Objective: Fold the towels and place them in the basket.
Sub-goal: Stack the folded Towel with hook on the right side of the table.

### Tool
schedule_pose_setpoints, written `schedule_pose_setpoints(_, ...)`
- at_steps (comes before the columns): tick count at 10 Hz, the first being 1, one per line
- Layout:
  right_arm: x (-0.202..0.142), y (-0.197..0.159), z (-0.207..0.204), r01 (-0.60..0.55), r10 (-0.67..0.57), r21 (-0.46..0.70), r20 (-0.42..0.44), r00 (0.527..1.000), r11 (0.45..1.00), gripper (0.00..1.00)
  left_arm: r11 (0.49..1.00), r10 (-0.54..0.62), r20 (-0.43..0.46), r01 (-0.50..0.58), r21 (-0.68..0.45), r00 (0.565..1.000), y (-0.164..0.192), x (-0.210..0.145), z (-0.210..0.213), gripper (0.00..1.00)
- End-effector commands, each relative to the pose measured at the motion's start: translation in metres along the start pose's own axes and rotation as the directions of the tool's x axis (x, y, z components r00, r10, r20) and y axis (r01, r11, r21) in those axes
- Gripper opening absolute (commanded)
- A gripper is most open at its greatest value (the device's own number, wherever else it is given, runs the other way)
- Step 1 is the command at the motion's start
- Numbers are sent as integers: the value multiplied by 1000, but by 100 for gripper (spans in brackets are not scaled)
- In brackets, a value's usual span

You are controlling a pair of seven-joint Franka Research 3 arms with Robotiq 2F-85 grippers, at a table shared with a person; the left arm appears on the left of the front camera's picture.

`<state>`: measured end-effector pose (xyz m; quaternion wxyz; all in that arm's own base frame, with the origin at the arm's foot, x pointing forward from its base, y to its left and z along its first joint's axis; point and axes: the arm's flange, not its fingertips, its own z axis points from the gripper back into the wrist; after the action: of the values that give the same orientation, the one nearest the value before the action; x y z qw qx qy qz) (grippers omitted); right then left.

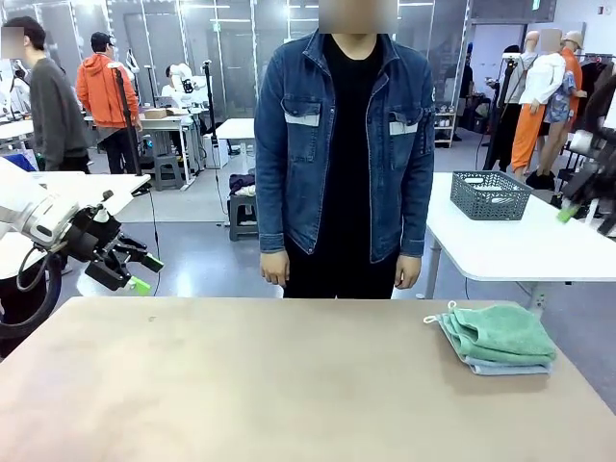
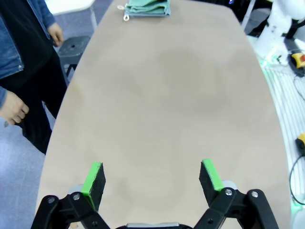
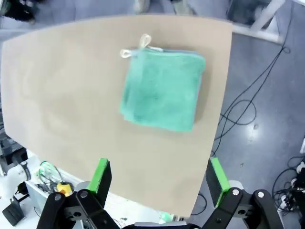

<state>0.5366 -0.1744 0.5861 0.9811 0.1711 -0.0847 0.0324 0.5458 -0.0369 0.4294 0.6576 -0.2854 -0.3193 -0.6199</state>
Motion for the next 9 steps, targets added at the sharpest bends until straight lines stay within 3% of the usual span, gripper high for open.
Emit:
schedule_pose_setpoints(1, -56, 51, 52, 33, -26, -48, 139, 990, 998, 100, 1000, 2, -3, -2, -2, 1000, 0, 0, 0, 100)
schedule_pose_setpoints(3, -99, 97, 115, -15, 33, -77, 248, 968, 997, 100, 1000, 2, -3, -2, -2, 1000, 0, 0, 0, 100)
schedule_pose_setpoints(5, -138, 130, 147, -2, 32, -88, 335, 942, 996, 100, 1000, 2, -3, -2, -2, 1000, 0, 0, 0, 100)
schedule_pose_setpoints(9, -168, 145, 145, -15, 57, -127, 336, 940, 992, 100, 1000, 2, -3, -2, -2, 1000, 0, 0, 0, 100)
